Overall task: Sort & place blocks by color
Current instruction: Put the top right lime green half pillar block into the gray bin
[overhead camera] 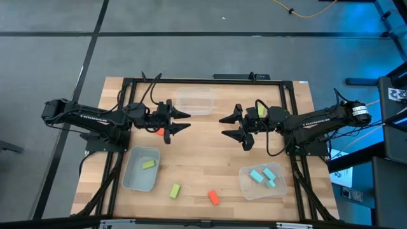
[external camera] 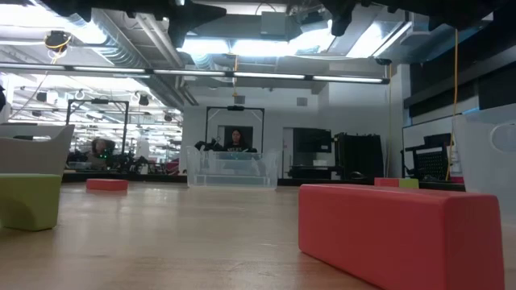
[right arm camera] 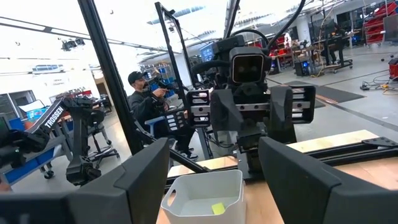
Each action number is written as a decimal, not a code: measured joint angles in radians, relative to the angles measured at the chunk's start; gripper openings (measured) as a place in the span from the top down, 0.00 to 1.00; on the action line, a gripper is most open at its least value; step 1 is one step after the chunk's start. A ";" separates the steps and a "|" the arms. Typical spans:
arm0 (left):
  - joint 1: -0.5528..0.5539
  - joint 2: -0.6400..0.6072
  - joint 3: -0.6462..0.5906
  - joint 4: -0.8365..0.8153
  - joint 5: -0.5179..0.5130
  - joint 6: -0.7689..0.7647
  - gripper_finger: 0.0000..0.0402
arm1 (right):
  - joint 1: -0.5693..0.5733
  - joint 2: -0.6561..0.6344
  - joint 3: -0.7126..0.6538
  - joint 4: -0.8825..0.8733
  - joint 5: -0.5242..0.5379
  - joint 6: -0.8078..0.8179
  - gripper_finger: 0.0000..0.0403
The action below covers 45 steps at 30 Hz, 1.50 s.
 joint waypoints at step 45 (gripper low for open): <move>0.000 0.000 0.000 0.005 -0.028 -0.002 0.52 | -0.401 0.052 -0.008 -1.442 0.627 0.963 0.38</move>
